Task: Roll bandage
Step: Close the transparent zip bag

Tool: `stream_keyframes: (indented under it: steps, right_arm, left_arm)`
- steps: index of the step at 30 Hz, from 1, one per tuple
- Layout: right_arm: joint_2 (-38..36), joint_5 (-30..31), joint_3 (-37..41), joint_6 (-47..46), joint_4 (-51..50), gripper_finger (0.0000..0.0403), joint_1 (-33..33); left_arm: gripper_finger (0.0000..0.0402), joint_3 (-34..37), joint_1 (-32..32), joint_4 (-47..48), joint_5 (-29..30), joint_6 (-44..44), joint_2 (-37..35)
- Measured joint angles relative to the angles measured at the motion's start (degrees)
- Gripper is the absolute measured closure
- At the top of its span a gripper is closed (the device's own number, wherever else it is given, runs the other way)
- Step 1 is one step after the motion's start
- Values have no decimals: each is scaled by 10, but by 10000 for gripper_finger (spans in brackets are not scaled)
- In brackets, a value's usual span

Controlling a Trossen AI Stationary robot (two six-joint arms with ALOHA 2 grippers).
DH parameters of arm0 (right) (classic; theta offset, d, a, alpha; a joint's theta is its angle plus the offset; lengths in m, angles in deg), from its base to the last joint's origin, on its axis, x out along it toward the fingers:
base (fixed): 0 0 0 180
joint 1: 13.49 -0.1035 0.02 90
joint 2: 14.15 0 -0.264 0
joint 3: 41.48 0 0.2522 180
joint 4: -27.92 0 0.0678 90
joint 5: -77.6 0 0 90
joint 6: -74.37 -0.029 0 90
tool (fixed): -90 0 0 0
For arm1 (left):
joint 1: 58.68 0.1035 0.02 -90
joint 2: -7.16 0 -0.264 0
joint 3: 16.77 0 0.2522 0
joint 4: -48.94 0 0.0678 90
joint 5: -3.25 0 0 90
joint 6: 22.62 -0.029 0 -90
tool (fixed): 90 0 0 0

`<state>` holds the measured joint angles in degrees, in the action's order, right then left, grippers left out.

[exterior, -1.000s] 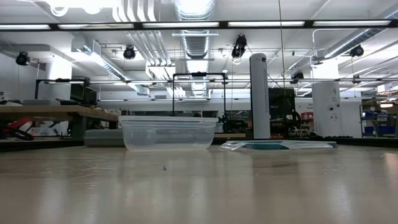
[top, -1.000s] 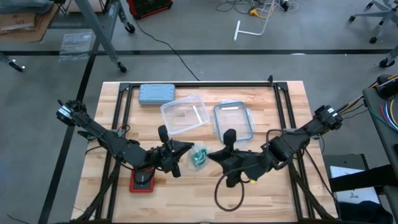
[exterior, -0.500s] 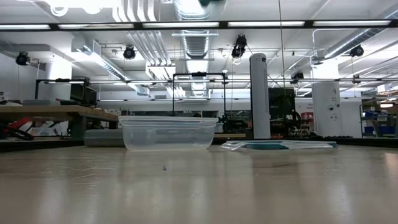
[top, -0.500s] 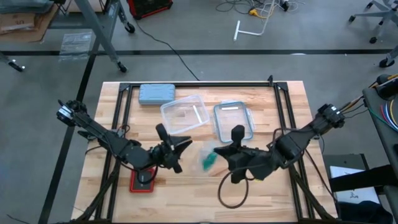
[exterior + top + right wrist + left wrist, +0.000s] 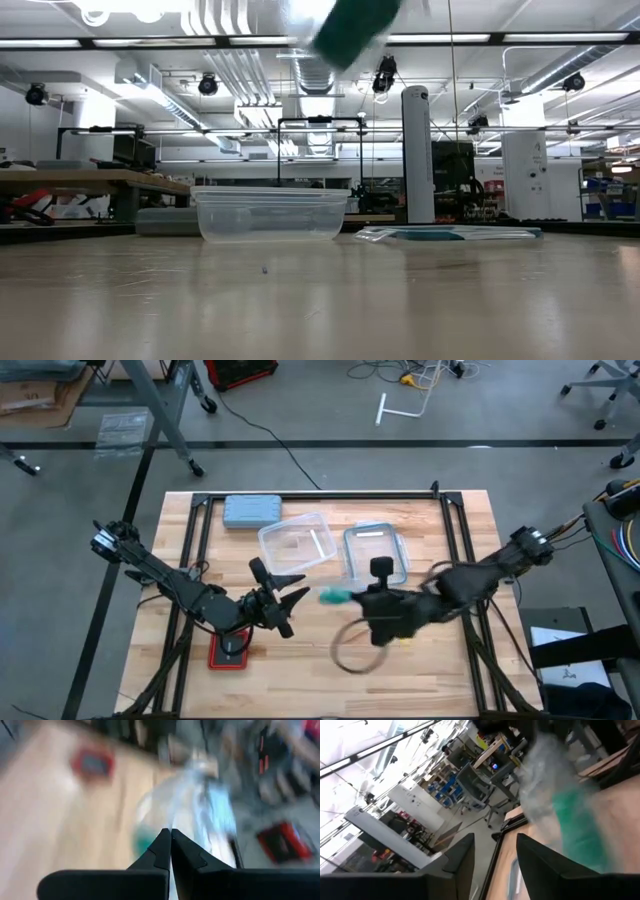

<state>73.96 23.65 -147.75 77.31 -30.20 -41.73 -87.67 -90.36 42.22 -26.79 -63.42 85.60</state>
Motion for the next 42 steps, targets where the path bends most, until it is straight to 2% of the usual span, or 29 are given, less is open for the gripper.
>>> stream_keyframes:
  steps: [2,4,7,10,15,19,21,25,31,36,42]
  right_arm:
    - [9,12,4,-58,-92,403,17]
    - [13,26,7,-112,-128,403,31]
    - [-3,34,2,-134,-102,403,38]
    - [0,23,2,-110,-65,403,37]
    - [2,16,3,-91,-29,403,38]
    - [3,13,3,-95,-32,403,37]
    - [5,15,3,-96,-31,403,38]
    - [8,15,3,-94,-29,403,38]
    - [17,15,3,-93,-25,403,39]
    - [21,14,3,-81,-4,403,40]
    - [20,14,3,-76,2,403,40]
  left_arm:
    - [268,-2,0,0,-16,12,-1]
    - [274,-2,1,0,-40,38,-1]
    - [284,-2,15,0,-88,81,-1]
    - [287,1,55,3,-127,142,2]
    - [273,10,115,14,-196,275,10]
    - [250,18,141,14,-324,338,9]
    - [238,18,149,13,-368,361,9]
    - [217,18,158,13,-376,400,9]
    - [208,18,159,14,-417,400,9]
    - [249,18,165,10,-412,398,13]
    - [378,18,168,-1,-411,379,25]
